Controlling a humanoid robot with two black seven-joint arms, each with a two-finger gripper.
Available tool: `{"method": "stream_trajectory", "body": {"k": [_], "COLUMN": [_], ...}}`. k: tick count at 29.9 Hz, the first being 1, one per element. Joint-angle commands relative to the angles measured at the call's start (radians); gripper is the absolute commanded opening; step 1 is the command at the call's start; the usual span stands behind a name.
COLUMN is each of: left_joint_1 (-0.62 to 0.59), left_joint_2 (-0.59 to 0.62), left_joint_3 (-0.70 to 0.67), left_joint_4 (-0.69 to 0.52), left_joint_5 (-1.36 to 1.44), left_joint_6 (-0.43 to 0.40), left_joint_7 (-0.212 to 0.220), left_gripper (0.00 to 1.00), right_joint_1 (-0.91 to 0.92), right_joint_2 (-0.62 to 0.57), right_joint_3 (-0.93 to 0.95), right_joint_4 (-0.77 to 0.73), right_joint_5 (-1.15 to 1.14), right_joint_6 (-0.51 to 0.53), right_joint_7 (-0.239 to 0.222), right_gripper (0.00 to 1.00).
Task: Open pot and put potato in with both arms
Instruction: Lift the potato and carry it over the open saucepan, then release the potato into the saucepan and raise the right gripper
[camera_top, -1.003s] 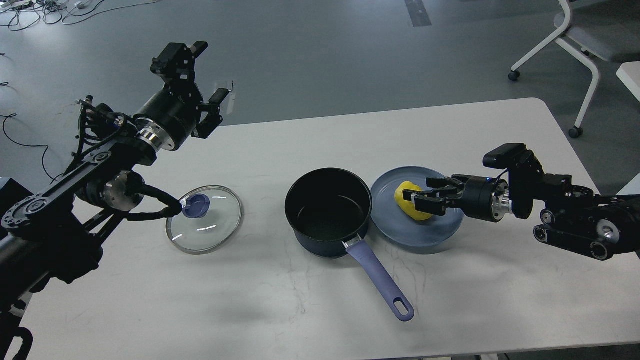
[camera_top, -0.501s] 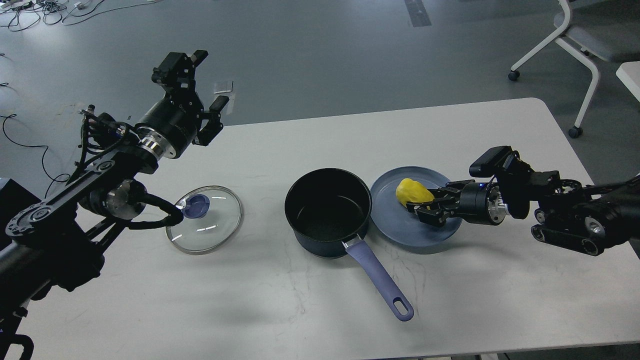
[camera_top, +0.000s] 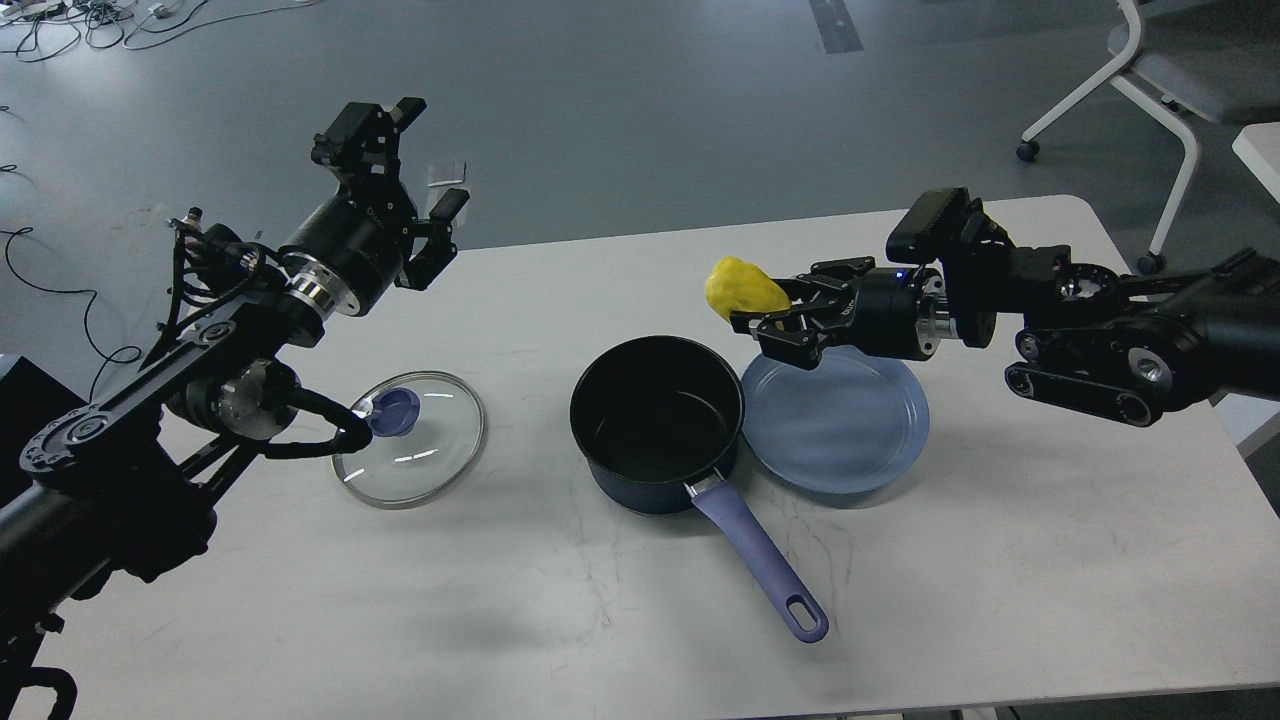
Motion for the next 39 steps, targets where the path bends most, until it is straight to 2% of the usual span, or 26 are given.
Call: {"method": "stream_trajectory", "body": {"k": [1, 2, 6, 7, 8, 9, 10, 16, 21, 23, 26, 27, 29, 32, 35, 37, 39], "left_joint_1": [0.006, 0.008, 0.015, 0.024, 0.029, 0.029, 0.031, 0.032, 0.047, 0.060, 0.075, 0.075, 0.092, 0.135, 0.153, 0.172, 0.184], "left_joint_2": [-0.002, -0.002, -0.002, 0.000, 0.001, 0.001, 0.003, 0.007, -0.006, -0.009, -0.014, -0.014, -0.016, -0.029, -0.037, -0.052, -0.062], "left_joint_3": [-0.006, -0.006, -0.006, -0.006, -0.006, -0.006, -0.004, -0.009, -0.056, -0.073, -0.089, -0.089, -0.112, -0.173, -0.194, -0.223, -0.243], "left_joint_4": [0.000, 0.000, 0.002, 0.002, 0.002, 0.002, 0.002, 0.002, 0.002, 0.002, 0.008, 0.008, 0.008, 0.008, 0.008, 0.009, 0.011], "left_joint_5": [-0.001, -0.001, -0.008, -0.008, -0.008, -0.008, -0.008, -0.017, -0.044, -0.080, -0.115, -0.115, -0.121, -0.136, -0.161, -0.170, -0.170], "left_joint_6": [-0.005, -0.005, -0.005, -0.005, -0.005, -0.005, -0.005, -0.008, -0.011, -0.011, -0.013, -0.013, -0.013, -0.025, -0.029, -0.031, -0.029], "left_joint_7": [0.005, 0.005, 0.005, 0.005, 0.004, 0.004, 0.004, 0.007, 0.044, 0.065, 0.067, 0.067, 0.068, 0.085, 0.096, 0.102, 0.105], "left_gripper": [0.99, 0.99, 0.99, 0.99, 0.99, 0.99, 0.99, 0.99, 0.99, 0.99, 0.99, 0.99, 0.99, 0.99, 0.99, 0.99, 0.99], "right_joint_1": [0.003, 0.001, -0.002, -0.002, -0.005, -0.005, -0.006, -0.013, -0.011, -0.005, -0.016, -0.016, -0.031, -0.097, -0.137, -0.187, -0.239], "right_joint_2": [0.063, 0.074, 0.114, 0.124, 0.129, 0.129, 0.132, 0.129, 0.122, 0.109, 0.065, 0.065, 0.023, -0.039, -0.067, -0.095, -0.096], "right_joint_3": [-0.011, -0.013, -0.036, -0.045, -0.046, -0.046, -0.045, -0.013, 0.095, 0.156, 0.318, 0.319, 0.423, 0.596, 0.644, 0.694, 0.736], "right_joint_4": [0.001, 0.001, 0.004, 0.005, 0.007, 0.007, 0.007, 0.019, 0.068, 0.086, 0.115, 0.116, 0.148, 0.153, 0.142, 0.126, 0.119], "right_joint_5": [0.030, 0.034, 0.090, 0.109, 0.122, 0.123, 0.136, 0.188, 0.343, 0.459, 0.721, 0.722, 0.920, 1.226, 1.357, 1.486, 1.500], "right_joint_6": [0.003, 0.006, 0.009, 0.009, 0.009, 0.009, 0.009, -0.001, 0.006, 0.008, 0.035, 0.035, 0.103, 0.260, 0.339, 0.386, 0.399], "right_joint_7": [0.000, 0.000, 0.000, 0.000, 0.000, 0.000, 0.000, 0.000, 0.000, 0.000, 0.000, 0.000, -0.041, -0.136, -0.220, -0.315, -0.351], "right_gripper": [0.22, 0.23, 0.42, 0.55, 0.84, 0.85, 1.00, 1.00, 1.00, 1.00, 1.00, 1.00, 1.00, 1.00, 1.00, 1.00, 1.00]}}
